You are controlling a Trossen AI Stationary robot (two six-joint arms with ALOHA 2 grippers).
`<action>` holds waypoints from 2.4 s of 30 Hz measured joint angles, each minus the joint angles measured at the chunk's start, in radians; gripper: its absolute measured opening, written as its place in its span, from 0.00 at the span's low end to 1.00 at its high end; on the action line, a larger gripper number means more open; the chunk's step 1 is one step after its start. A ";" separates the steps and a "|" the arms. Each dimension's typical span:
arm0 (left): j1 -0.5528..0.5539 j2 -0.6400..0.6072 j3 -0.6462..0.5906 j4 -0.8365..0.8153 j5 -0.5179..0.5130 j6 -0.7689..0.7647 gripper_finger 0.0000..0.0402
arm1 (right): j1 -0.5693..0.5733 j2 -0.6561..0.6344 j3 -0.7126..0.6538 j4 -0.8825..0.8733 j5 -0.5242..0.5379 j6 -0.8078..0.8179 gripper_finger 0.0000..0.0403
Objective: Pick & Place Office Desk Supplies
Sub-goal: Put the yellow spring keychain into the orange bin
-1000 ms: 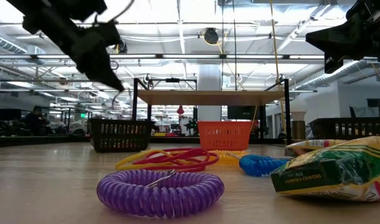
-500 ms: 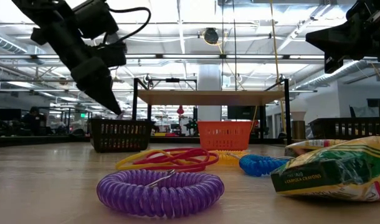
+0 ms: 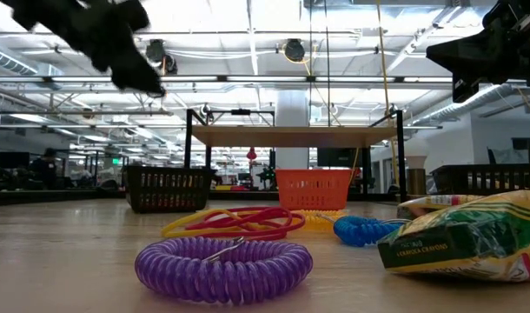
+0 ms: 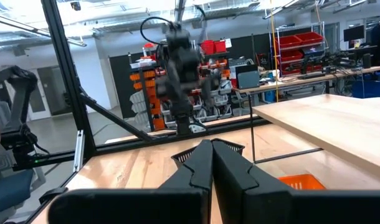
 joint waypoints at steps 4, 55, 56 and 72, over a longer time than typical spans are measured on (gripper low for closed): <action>0.000 -0.231 -0.010 0.022 -0.018 0.080 0.48 | 0.000 0.000 0.000 0.000 0.000 0.000 0.00; -0.002 -0.793 -0.529 0.171 0.061 0.027 0.02 | 0.000 0.000 0.000 0.008 0.003 0.006 0.00; -0.002 -0.793 -0.529 0.171 0.057 0.023 0.03 | 0.000 0.000 0.000 0.007 0.003 0.005 0.00; -0.002 -0.793 -0.529 0.208 0.055 -0.045 0.02 | 0.001 0.234 0.097 0.003 0.004 0.058 0.00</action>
